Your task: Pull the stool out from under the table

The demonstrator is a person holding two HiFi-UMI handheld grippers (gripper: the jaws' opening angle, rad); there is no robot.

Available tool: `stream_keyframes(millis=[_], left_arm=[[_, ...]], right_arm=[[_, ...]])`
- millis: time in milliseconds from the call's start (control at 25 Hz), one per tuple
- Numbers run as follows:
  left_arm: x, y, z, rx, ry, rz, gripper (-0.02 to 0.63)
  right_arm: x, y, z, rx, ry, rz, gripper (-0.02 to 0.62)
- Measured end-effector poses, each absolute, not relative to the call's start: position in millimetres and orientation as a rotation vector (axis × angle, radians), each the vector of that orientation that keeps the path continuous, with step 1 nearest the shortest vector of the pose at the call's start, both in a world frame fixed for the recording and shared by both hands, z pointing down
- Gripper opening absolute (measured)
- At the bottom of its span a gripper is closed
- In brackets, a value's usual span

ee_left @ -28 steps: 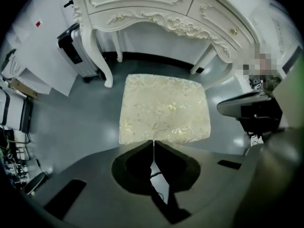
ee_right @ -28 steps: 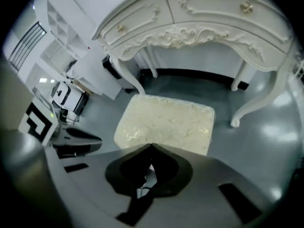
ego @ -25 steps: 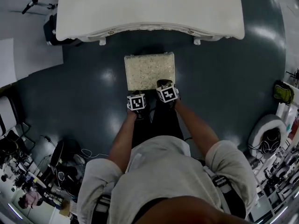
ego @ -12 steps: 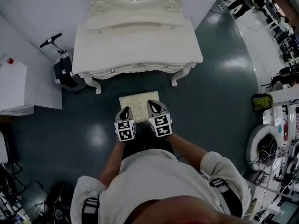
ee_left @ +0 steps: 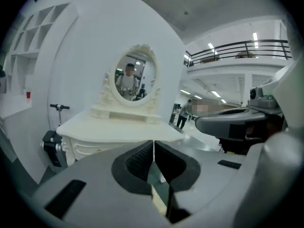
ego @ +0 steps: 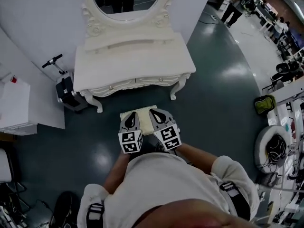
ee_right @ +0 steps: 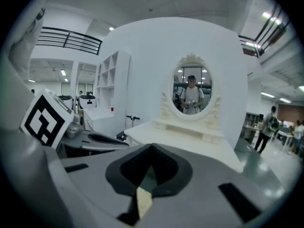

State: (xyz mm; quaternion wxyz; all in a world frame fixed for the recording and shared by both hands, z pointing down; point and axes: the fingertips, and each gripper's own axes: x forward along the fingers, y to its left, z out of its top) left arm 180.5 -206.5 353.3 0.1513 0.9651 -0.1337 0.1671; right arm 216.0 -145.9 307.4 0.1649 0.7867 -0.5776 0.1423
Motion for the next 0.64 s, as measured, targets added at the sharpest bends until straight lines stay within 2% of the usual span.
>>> stream_keyframes(millis=[640], left_arm=[[224, -115, 324, 2.882, -0.064, 0.483, 0.015]], right_arm=[[236, -63, 292, 2.376, -1.56, 0.455, 0.012]])
